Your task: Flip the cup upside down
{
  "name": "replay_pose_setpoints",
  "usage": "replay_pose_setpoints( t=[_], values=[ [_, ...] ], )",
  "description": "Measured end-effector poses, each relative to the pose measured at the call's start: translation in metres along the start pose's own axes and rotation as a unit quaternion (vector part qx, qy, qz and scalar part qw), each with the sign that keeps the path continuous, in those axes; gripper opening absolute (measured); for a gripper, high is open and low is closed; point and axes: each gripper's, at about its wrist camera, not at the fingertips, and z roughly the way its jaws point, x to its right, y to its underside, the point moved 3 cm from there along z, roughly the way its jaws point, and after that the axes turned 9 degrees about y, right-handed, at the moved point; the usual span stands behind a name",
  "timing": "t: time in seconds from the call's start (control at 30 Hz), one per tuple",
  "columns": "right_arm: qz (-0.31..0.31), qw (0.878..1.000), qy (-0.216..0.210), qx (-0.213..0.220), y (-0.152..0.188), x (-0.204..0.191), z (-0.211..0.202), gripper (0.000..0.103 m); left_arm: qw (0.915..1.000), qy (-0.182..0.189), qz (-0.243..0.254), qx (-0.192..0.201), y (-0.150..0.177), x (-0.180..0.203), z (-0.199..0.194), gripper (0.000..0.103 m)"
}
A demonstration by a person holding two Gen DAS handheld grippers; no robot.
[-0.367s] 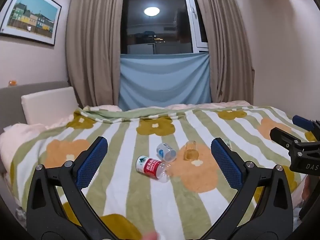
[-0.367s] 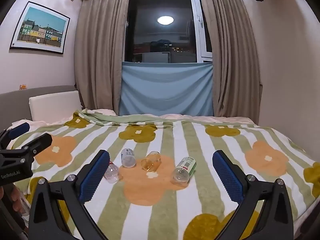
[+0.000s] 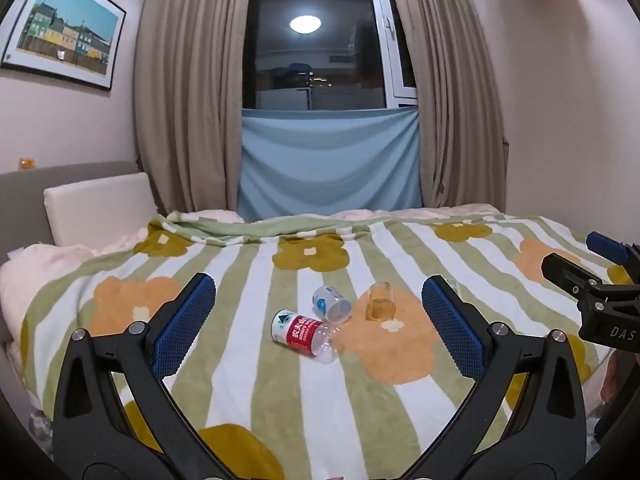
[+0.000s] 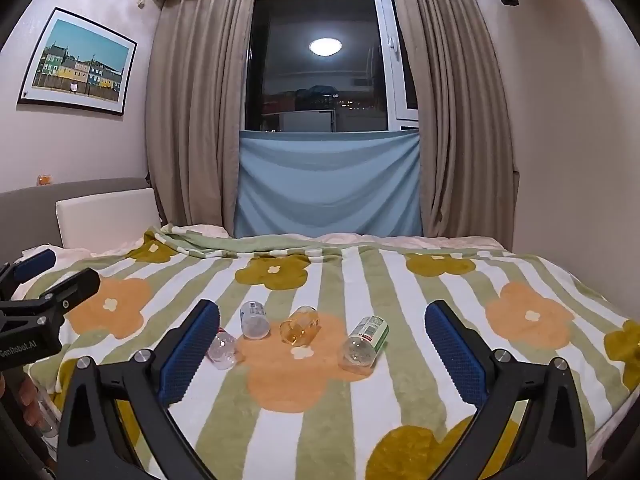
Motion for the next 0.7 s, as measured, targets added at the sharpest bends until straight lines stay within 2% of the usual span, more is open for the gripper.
replay_pose_setpoints(
  t=[0.2, 0.7],
  values=[
    [0.001, 1.0, -0.001, 0.003, -0.002, 0.018, -0.002, 0.103, 0.9999, -0.005, -0.004, -0.01, -0.001, 0.007, 0.003, 0.103],
    [0.013, 1.0, 0.012, 0.004, 0.0, 0.019, -0.008, 0.103, 0.9999, 0.005, -0.007, -0.01, 0.004, 0.009, 0.001, 0.103]
  ],
)
